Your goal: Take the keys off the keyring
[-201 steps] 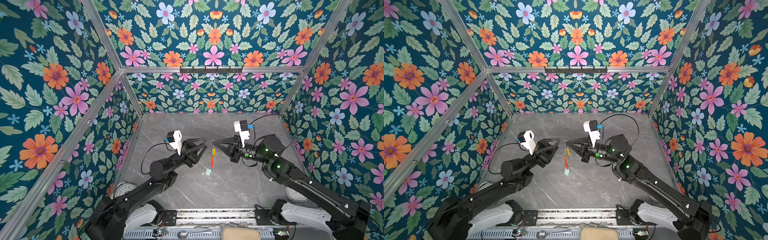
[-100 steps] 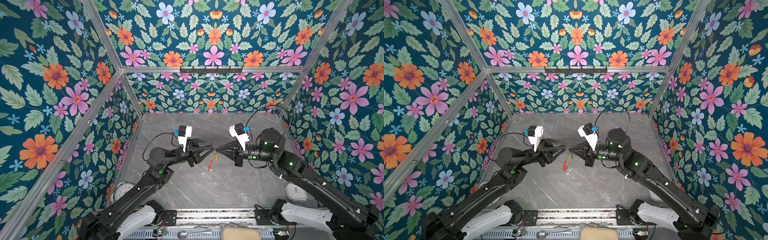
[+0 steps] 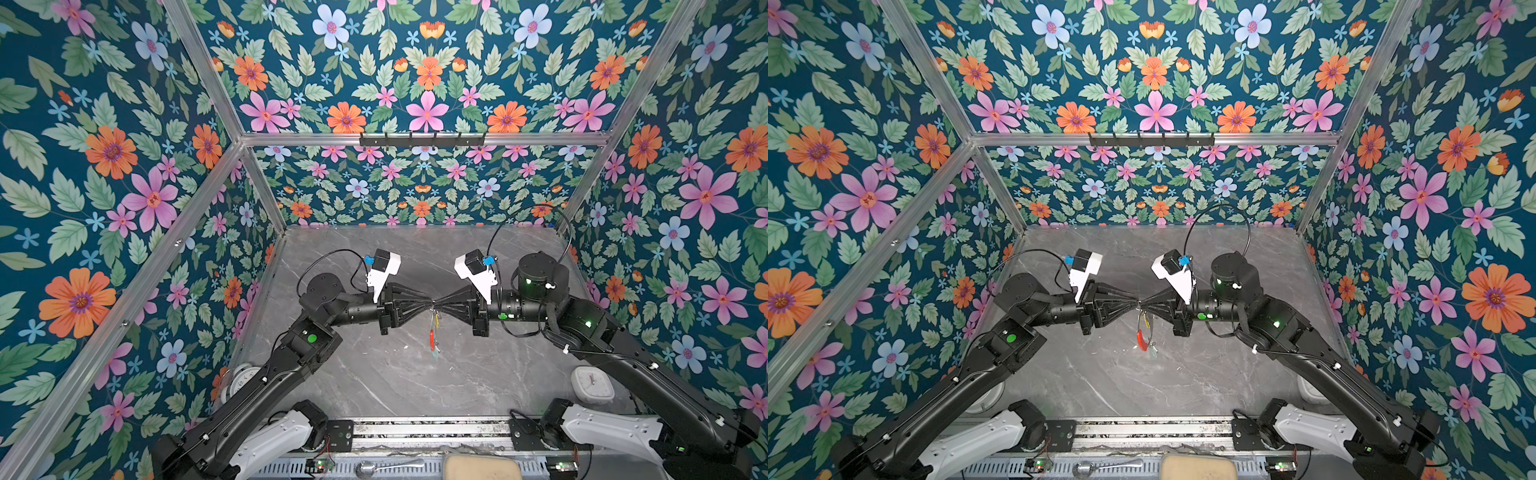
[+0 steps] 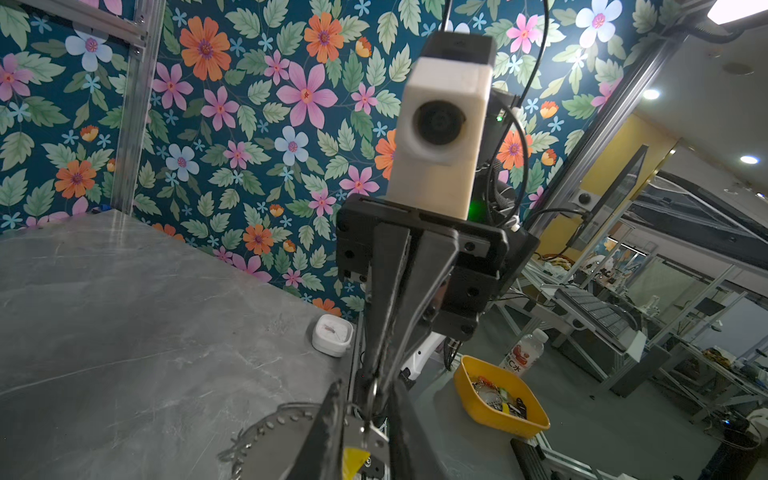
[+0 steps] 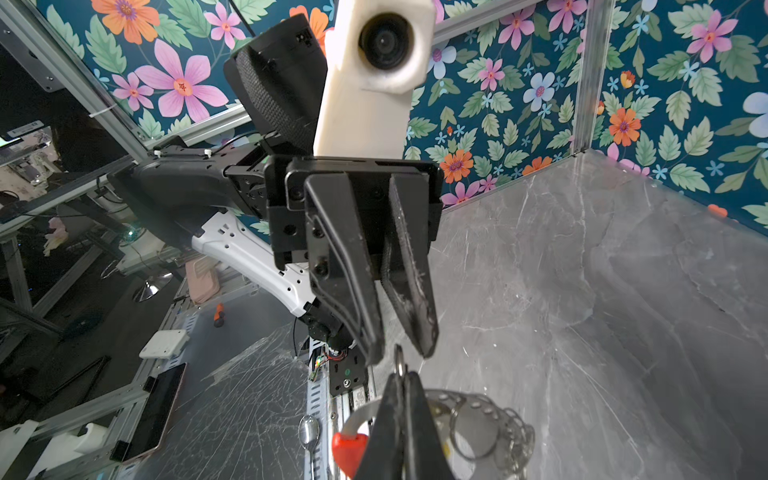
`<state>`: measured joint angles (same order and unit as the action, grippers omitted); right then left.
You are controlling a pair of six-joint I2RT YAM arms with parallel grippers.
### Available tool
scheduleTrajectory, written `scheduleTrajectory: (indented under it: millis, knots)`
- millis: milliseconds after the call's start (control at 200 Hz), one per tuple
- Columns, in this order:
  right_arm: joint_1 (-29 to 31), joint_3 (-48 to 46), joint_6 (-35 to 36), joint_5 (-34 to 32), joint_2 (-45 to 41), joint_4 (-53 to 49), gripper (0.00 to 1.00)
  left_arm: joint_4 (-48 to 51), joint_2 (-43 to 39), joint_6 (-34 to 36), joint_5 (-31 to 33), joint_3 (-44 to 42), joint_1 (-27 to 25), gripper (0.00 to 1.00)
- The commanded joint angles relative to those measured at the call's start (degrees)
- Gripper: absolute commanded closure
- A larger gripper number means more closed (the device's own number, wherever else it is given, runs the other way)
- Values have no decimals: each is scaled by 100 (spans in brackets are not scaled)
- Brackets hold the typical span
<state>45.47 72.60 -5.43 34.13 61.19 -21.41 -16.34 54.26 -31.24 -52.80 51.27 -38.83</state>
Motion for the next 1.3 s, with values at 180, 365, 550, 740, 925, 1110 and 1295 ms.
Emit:
scheduleTrajectory:
  millis: [180, 365, 550, 740, 925, 1110, 1295]
  knots:
    - [5, 63, 119, 99, 16, -11, 100, 254, 67, 259, -272, 103, -2, 89]
    - [5, 50, 75, 68, 33, 83, 100, 12, 85, 261, -397, 39, -7, 99]
    - [5, 19, -27, -5, 25, 269, 100, -374, 51, 125, -407, -109, -11, 100]
    - [4, -396, -363, -254, -229, 1079, 72, -1317, -165, -190, 88, -595, -13, 100]
    - [5, -1219, -1084, -569, -550, 2889, 61, -2905, -338, -524, 732, -1220, -14, 100]
    - [1, -1605, -1720, -596, -404, 4061, 60, -4749, -3, -1003, 1087, -1642, -17, 100]
    - [5, -1720, -2009, -442, -259, 4484, 60, -6038, 446, -1457, 1170, -1776, -12, 100]
